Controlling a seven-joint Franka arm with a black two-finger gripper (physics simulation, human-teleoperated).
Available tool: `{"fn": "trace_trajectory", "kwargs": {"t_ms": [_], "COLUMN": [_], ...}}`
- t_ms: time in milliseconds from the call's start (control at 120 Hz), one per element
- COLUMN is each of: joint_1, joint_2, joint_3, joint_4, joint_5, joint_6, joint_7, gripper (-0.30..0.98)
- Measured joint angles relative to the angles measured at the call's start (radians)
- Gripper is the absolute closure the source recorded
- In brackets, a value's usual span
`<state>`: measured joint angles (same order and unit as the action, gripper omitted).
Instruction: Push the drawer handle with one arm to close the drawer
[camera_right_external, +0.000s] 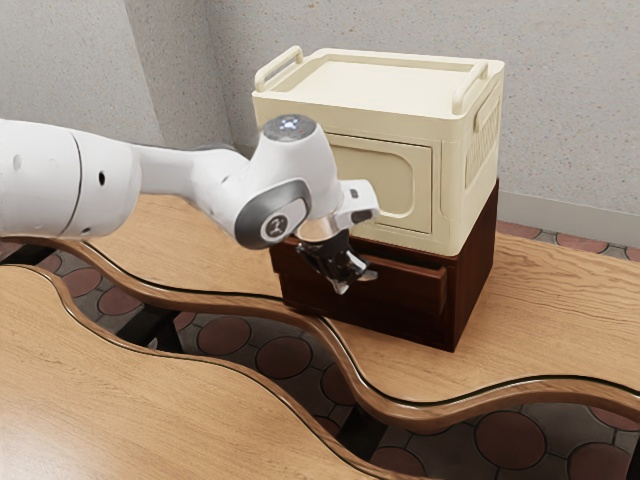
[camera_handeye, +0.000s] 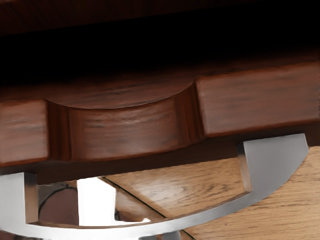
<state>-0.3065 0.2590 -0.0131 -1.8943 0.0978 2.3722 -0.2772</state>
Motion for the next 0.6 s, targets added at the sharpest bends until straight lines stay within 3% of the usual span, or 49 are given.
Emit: {"fn": "trace_trajectory", "kwargs": {"t_ms": [433,508,600], "joint_1": [0.011,0.017,0.012], "joint_2": [0.103,0.013,-0.207], "joint_3": [0.004,0.004,-0.007], "joint_4": [0.128,0.047,-0.022], "joint_5": [0.005,-0.001,-0.008], "joint_6": [0.001,-0.005,-0.139], "joint_7": [0.078,0.086,0.078], "gripper": [0.82,0.79,0.79]}}
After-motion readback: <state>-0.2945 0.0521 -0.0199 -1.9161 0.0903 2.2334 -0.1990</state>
